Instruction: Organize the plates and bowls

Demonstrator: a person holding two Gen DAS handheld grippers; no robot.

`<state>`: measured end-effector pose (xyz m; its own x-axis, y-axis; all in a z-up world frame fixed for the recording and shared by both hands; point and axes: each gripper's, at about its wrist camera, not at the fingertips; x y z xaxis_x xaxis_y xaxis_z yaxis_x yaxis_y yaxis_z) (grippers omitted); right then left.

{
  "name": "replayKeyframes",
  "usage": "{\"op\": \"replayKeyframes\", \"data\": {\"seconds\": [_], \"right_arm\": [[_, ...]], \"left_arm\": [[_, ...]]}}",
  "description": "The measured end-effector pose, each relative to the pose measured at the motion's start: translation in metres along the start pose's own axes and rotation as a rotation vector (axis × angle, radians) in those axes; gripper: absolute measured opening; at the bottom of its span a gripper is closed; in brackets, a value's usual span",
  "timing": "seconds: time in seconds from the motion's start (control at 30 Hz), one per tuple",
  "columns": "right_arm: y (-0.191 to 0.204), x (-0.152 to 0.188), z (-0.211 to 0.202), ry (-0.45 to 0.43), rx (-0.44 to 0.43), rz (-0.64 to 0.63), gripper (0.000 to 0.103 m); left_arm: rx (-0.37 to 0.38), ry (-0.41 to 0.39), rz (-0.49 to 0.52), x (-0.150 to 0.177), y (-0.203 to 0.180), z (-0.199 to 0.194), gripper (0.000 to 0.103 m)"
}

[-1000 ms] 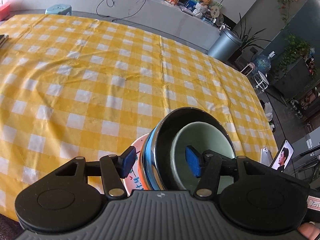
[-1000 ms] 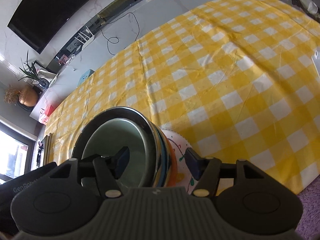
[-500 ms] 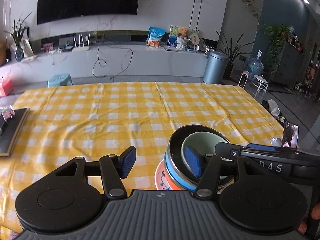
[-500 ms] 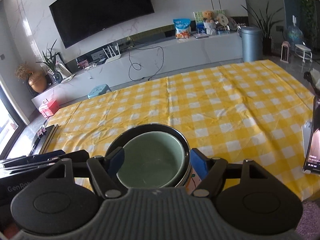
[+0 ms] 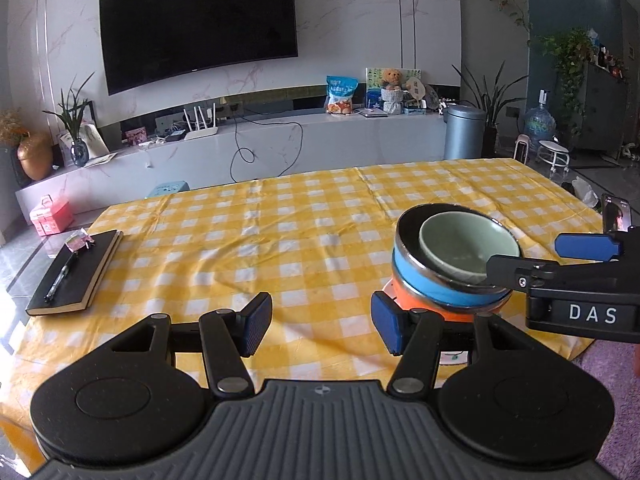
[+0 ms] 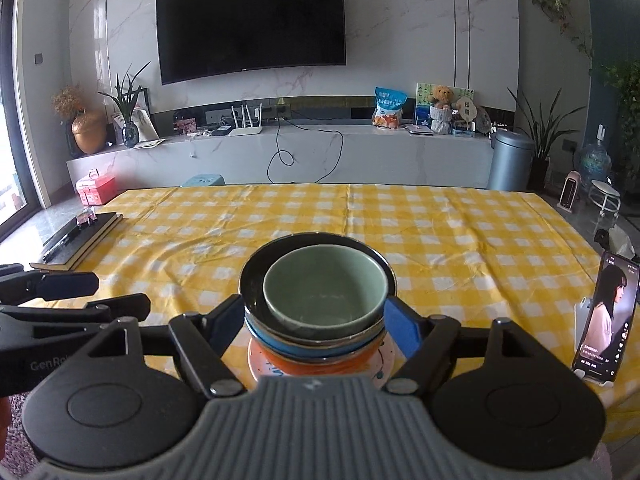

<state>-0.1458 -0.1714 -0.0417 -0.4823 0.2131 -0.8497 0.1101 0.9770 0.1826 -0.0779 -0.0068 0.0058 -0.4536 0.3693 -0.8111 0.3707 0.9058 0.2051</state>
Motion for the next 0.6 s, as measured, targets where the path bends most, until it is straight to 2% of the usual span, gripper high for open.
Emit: {"op": "replayKeyframes", "data": {"seconds": [0.13,0.4,0.5,0.6], "right_arm": [[0.004,0.019,-0.001,-0.018,0.021,-0.018,0.076],[0.005,0.044,0.001,-0.035,0.055,-0.042,0.076],[0.004,0.051,0.004,-0.033,0.055,-0.056,0.077],[0.004,0.057,0.009,-0.005,0.041,-0.059,0.078]], "left_arm": [[-0.045,-0.002,-0.004,0.013,0.0,-0.002,0.073],[-0.044,0.011,-0.036,0.03,-0.006,0.004,0.075],[-0.035,0.048,-0.066,0.041,-0.008,0.01,0.077],[-0.037,0.09,-0.052,0.045,-0.011,0.018,0.082]]}}
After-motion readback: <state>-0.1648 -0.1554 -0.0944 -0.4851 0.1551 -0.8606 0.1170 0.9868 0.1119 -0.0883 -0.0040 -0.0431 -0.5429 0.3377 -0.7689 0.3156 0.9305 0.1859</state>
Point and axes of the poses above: each gripper's, at about its wrist camera, not at the fingertips, and z roughly the way its jaws point, y to its left, x to its underside, and after that the axes turned 9 degrees about z, right-handed
